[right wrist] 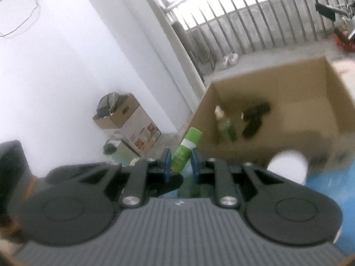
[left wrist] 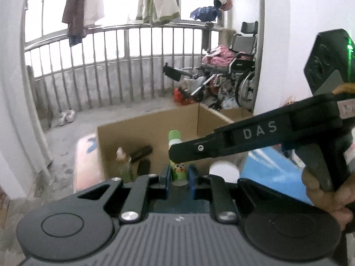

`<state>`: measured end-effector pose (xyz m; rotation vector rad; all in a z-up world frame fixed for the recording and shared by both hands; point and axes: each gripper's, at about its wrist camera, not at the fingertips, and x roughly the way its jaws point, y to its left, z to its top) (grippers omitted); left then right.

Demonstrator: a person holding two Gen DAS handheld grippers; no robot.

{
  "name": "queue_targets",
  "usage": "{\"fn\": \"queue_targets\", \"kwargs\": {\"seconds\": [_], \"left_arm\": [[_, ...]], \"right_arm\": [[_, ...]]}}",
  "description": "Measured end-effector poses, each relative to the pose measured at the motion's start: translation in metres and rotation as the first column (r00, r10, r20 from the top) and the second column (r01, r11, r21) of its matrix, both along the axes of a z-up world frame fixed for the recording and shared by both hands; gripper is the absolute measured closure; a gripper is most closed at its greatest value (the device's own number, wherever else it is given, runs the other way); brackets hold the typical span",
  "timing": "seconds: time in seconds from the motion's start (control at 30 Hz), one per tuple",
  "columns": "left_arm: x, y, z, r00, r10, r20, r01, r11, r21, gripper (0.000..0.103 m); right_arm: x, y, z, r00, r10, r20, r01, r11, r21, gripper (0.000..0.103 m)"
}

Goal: Organize rigid objects
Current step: 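Carry the lip balm tube into the cardboard box and open the right gripper, then move the right gripper back over the table to the white charger plug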

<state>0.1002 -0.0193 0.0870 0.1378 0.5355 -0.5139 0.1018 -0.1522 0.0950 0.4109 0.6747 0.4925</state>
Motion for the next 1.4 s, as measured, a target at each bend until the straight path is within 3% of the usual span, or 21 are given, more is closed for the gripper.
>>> {"fn": "queue_targets", "kwargs": {"seconds": [0.13,0.27,0.43,0.6,0.73,0.77,0.97,1.07,1.17,1.23,1.3,1.4], "left_arm": [[0.062,-0.016,0.002,0.993,-0.031,-0.114,0.025,0.998,-0.057,0.085],[0.123,-0.027,-0.014,0.966,-0.033,-0.255,0.014,0.997,-0.077,0.085],[0.176,-0.033,-0.052,0.899,-0.019,-0.437,-0.010,0.998,-0.064,0.086],[0.204,-0.033,-0.075,0.851,-0.002,-0.525,-0.030,0.998,-0.052,0.085],[0.204,-0.028,-0.075,0.854,-0.002,-0.521,-0.030,0.998,-0.053,0.059],[0.203,-0.034,-0.072,0.860,-0.002,-0.511,-0.027,0.998,-0.051,0.058],[0.180,-0.027,-0.045,0.895,-0.005,-0.445,-0.028,0.997,-0.068,0.055],[0.152,-0.005,-0.024,0.923,-0.040,-0.383,-0.009,0.992,-0.124,0.042],[0.109,0.023,-0.006,0.950,-0.072,-0.302,0.017,0.983,-0.182,0.030],[0.077,0.039,-0.001,0.960,-0.107,-0.258,0.049,0.974,-0.221,0.017],[0.049,0.049,-0.004,0.963,-0.141,-0.230,0.081,0.964,-0.252,0.009],[0.014,0.055,-0.023,0.954,-0.176,-0.242,0.102,0.951,-0.290,0.007]], "right_arm": [[0.057,-0.024,0.014,0.998,-0.007,-0.063,0.005,1.000,-0.024,0.084],[0.119,-0.046,0.004,0.981,-0.014,-0.194,0.009,1.000,-0.027,0.084],[0.183,-0.065,-0.037,0.921,-0.001,-0.389,0.001,1.000,-0.002,0.084],[0.216,-0.080,-0.081,0.851,0.022,-0.525,0.002,0.999,0.044,0.082],[0.225,-0.083,-0.092,0.844,0.003,-0.537,0.004,1.000,0.012,0.080],[0.225,-0.085,-0.093,0.841,-0.001,-0.541,0.013,1.000,0.018,0.077],[0.208,-0.101,-0.081,0.865,-0.021,-0.502,0.062,0.996,0.064,0.075],[0.176,-0.115,-0.055,0.908,-0.030,-0.418,0.087,0.989,0.116,0.074],[0.118,-0.135,-0.024,0.954,-0.009,-0.298,0.078,0.973,0.219,0.073],[0.068,-0.150,-0.003,0.975,-0.014,-0.221,0.071,0.964,0.256,0.071],[0.020,-0.158,0.013,0.988,-0.034,-0.151,0.072,0.963,0.259,0.069],[-0.048,-0.162,0.021,0.996,-0.053,-0.071,0.070,0.958,0.278,0.061]]}}
